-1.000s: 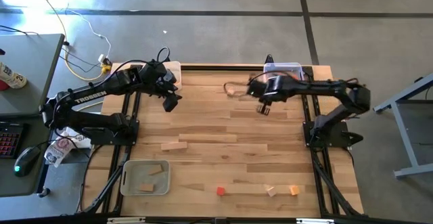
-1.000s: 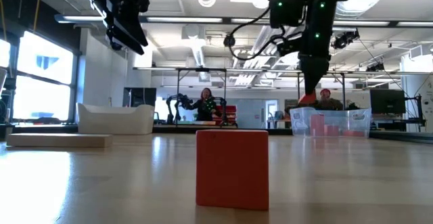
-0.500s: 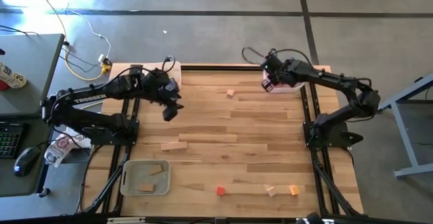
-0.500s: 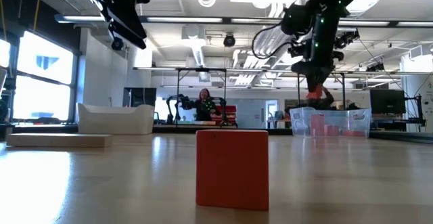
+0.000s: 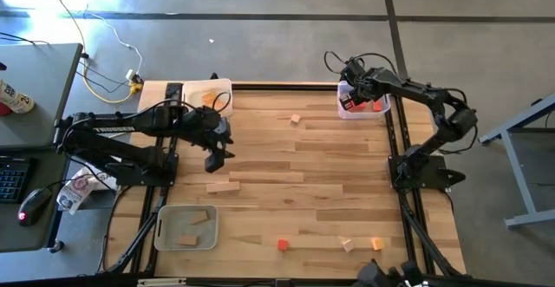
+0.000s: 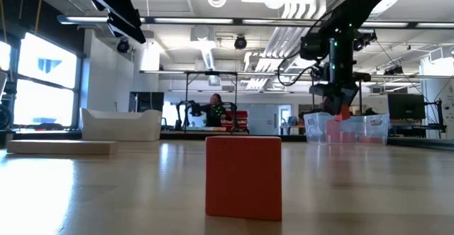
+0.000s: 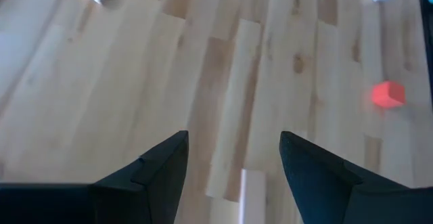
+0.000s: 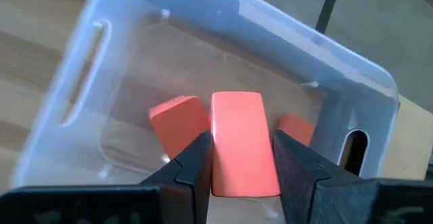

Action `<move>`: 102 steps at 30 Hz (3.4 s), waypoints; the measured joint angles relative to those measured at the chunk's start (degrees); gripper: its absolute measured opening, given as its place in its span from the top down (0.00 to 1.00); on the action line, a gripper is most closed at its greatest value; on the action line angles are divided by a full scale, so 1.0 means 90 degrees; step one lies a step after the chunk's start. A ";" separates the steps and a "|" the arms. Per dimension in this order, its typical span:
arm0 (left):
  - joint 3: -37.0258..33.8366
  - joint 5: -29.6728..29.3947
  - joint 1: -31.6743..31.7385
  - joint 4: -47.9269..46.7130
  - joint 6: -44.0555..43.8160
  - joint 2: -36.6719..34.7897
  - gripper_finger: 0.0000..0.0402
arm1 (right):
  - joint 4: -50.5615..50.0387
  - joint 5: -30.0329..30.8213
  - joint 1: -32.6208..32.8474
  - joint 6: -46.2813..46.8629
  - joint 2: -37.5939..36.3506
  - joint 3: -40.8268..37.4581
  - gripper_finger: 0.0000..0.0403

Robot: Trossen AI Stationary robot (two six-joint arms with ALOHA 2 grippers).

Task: Sort & place blocks by color
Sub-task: Put the orange block into the transparent bin, then put the brown block into the gray bin

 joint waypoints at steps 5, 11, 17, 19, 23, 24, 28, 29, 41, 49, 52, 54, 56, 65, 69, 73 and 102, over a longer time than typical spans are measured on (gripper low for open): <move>0.0000 -0.0002 -0.0408 -0.0201 -0.0040 0.0001 0.45 | -0.0007 -0.0134 -0.0095 -0.0055 0.0268 -0.0001 0.73; 0.0000 0.0000 -0.0857 -0.0245 -0.0188 0.0191 0.45 | -0.0025 -0.0285 -0.0110 -0.0219 0.0292 -0.0003 0.68; -0.0002 -0.0029 -0.1206 -0.0258 -0.0197 0.0732 0.46 | -0.0039 -0.0180 -0.0104 -0.0338 0.0292 0.0000 0.57; -0.0002 -0.0118 -0.1323 -0.0283 -0.0195 0.0927 0.46 | -0.0080 -0.0240 -0.0105 -0.0384 0.0292 0.0000 0.54; -0.0002 -0.0292 -0.1526 -0.0505 -0.0204 0.1297 0.46 | -0.0143 -0.0312 -0.0105 -0.0384 0.0292 0.0000 0.53; -0.0002 -0.0362 -0.1569 -0.0545 -0.0239 0.1369 0.46 | -0.0162 -0.0315 -0.0105 -0.0386 0.0292 0.0000 0.53; -0.0002 -0.0479 -0.1691 -0.0569 -0.0409 0.1662 0.46 | -0.0173 -0.0291 -0.0105 -0.0395 0.0281 0.0000 0.55; -0.0002 -0.0486 -0.1718 -0.0567 -0.0458 0.1721 0.46 | -0.0170 -0.0288 -0.0105 -0.0415 0.0272 0.0000 0.55; -0.0002 -0.0439 -0.1978 -0.0523 -0.0680 0.2550 0.46 | -0.0226 -0.0364 -0.0039 -0.0517 -0.0676 0.0005 0.57; -0.0002 -0.0697 -0.2035 -0.0484 -0.0763 0.3130 0.46 | -0.0219 -0.0622 0.0379 -0.0488 -0.1179 0.0007 0.57; -0.0002 -0.0790 -0.2033 -0.0465 -0.0800 0.3319 0.46 | -0.0224 -0.0568 0.0517 -0.0498 -0.1204 0.0009 0.57; -0.0002 -0.0792 -0.2032 -0.0401 -0.0801 0.3446 0.46 | -0.0220 -0.0566 0.0586 -0.0492 -0.1206 0.0009 0.57; -0.0002 -0.0769 -0.2031 -0.0321 -0.0801 0.3546 0.46 | -0.0221 -0.0559 0.0636 -0.0488 -0.1207 0.0009 0.57; 0.0002 -0.0725 -0.2074 -0.0092 -0.0697 0.4113 0.46 | -0.0221 -0.0543 0.0692 -0.0483 -0.1207 0.0009 0.57; 0.0015 -0.0709 -0.2074 -0.0035 -0.0680 0.4370 0.46 | -0.0224 -0.0543 0.0692 -0.0483 -0.1207 0.0009 0.57; 0.0034 -0.0709 -0.2074 -0.0037 -0.0675 0.4478 0.47 | -0.0241 -0.0545 0.0692 -0.0482 -0.1207 0.0009 0.57; -0.0012 -0.1176 -0.2114 -0.0224 -0.0343 0.3358 0.76 | -0.0254 -0.0050 0.1246 -0.0200 -0.1207 0.0009 0.57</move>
